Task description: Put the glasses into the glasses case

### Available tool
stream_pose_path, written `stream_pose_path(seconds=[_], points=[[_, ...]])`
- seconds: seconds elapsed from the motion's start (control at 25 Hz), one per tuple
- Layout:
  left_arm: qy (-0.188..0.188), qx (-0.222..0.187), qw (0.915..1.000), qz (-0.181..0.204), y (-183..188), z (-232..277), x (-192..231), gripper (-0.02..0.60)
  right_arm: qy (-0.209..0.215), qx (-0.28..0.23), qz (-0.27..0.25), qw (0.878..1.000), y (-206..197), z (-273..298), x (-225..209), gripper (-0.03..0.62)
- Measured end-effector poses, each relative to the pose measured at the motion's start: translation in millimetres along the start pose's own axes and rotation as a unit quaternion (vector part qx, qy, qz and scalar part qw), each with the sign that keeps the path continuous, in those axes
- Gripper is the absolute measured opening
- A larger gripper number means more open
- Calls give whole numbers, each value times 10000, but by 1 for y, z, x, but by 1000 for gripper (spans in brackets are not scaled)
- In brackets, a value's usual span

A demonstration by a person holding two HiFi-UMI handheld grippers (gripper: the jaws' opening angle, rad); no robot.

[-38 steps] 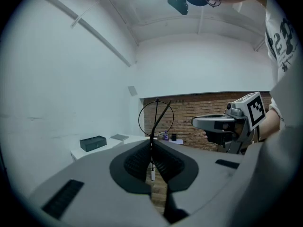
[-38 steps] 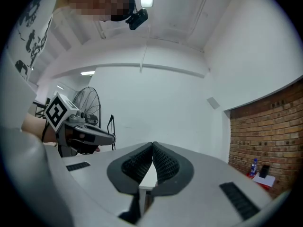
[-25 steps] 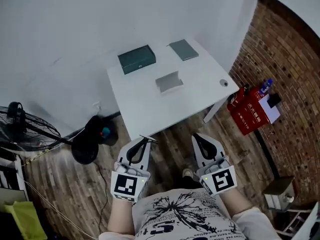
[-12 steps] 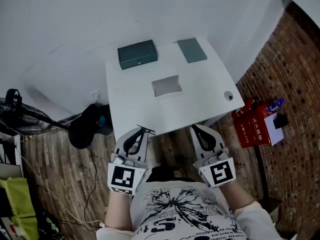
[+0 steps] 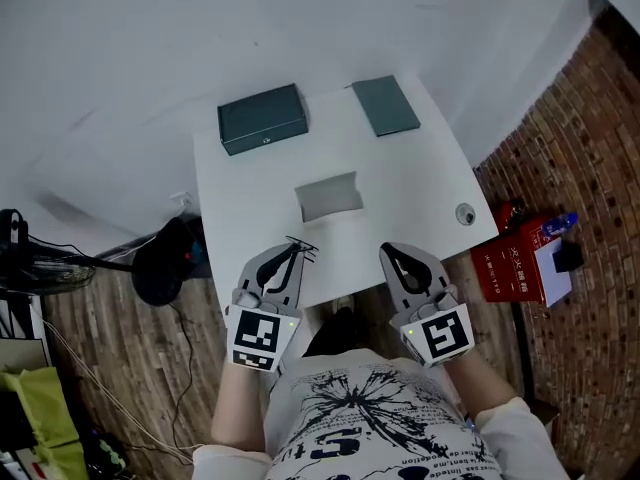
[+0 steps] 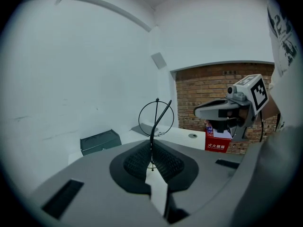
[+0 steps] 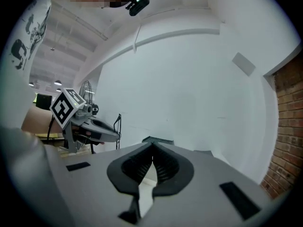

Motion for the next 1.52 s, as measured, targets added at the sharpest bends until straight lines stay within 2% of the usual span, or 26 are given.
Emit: stream_pose_path(seconds=[0.36,0.52,0.64,0.92,1.16,1.52], points=[[-424,748,9958,308,-24,108,32,21,69,581,406,9975,-36,82,-65,15],[-691,1034,9911,484,-35,144,34,21,-27,678,630,9957,-53,101,-86,15],[-947,1331,9843,671,-45,169,34,21,-19,741,718,9947,-64,112,-99,15],[-1484,2005,9609,1202,-69,206,17,21,-170,745,1125,9907,-83,111,-124,15],[-1542,2415,9393,1885,-79,235,6,23,-52,792,1277,9886,-86,109,-140,15],[-1560,3261,8944,2635,-99,260,-3,23,50,982,1449,9846,-97,107,-163,15]])
Point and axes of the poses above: the fingertips, and each gripper's own axes: z forward along the fingers, x to its left, y out of its top, the point moved 5 cm from there along -z, backward along the fingers, and after that the axes turned 6 degrees about y, right-handed, at the moved point
